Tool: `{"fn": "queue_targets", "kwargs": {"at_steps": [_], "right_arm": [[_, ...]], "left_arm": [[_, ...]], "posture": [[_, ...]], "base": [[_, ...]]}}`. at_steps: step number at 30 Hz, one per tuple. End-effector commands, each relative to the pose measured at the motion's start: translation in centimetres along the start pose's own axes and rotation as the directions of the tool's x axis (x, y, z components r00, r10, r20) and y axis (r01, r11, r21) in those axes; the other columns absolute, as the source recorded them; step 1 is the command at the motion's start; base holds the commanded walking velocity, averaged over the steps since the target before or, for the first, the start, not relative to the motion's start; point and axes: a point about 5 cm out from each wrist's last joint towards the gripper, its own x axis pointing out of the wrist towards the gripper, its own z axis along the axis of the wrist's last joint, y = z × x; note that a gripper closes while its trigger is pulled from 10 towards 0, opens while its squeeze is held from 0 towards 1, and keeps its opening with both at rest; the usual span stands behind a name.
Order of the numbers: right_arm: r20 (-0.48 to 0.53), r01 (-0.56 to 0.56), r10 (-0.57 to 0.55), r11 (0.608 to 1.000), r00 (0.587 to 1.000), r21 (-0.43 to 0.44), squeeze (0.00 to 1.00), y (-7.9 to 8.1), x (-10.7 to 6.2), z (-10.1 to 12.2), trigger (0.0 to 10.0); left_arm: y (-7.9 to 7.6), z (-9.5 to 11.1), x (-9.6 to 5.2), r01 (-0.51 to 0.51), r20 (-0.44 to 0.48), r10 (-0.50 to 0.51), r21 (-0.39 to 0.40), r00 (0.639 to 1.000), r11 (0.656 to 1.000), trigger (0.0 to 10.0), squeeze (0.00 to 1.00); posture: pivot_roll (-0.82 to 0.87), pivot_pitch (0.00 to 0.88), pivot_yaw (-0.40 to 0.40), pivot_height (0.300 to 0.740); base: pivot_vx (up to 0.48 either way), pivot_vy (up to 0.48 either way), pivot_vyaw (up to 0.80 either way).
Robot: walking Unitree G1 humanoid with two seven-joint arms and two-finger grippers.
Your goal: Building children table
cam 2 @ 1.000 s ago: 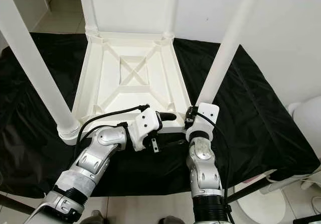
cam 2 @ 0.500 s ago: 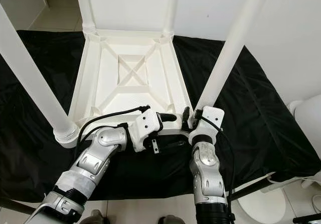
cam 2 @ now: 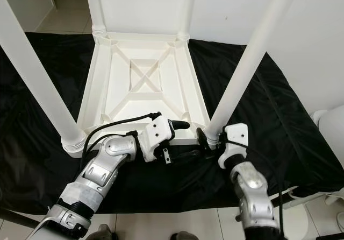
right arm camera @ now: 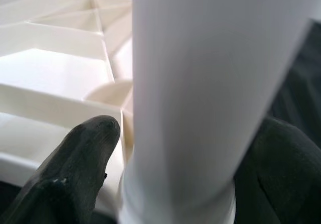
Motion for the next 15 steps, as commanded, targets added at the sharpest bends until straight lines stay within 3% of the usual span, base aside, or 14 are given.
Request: {"fn": "queue_targets", "kwargs": {"at_steps": [1,10,11,14,15], "right_arm": [[0.002,-0.055,0.055,0.998,0.998,-0.007,0.0,-0.5,0.5,0.2,10.0],[-0.013,-0.149,0.149,0.988,0.989,-0.031,0.0,-0.8,1.8,0.3,10.0],[-0.028,-0.174,0.173,0.985,0.985,-0.024,0.0,-0.7,2.0,0.1,1.3],[-0.028,-0.174,0.173,0.985,0.985,-0.024,0.0,-0.7,2.0,0.1,1.3],[-0.047,-0.198,0.198,0.98,0.979,-0.012,0.0,-0.7,2.0,-0.2,0.0]], "left_arm": [[0.6,0.1,0.1,-0.109,-0.004,0.109,0.007,0.994,0.994,10.0,0.0],[0.6,0.1,-0.1,-0.109,-0.008,0.109,0.008,0.994,0.994,10.0,0.0],[0.7,0.1,-0.1,-0.11,-0.008,0.11,0.008,0.994,0.994,10.0,0.0],[0.7,0.1,-0.1,-0.11,-0.008,0.11,0.008,0.994,0.994,10.0,0.0],[0.8,0.1,-0.1,-0.116,-0.01,0.117,0.009,0.993,0.993,10.0,0.0]], "posture": [[0.01,0.0,-0.061,0.74],[0.02,0.0,-0.063,0.74],[0.02,0.0,-0.066,0.74],[0.02,0.0,-0.066,0.74],[0.03,0.0,-0.069,0.74]], "base": [[0.0,0.0,0.0],[0.0,0.0,0.0],[0.0,0.0,0.0],[0.0,0.0,0.0],[0.0,0.0,0.0]]}}
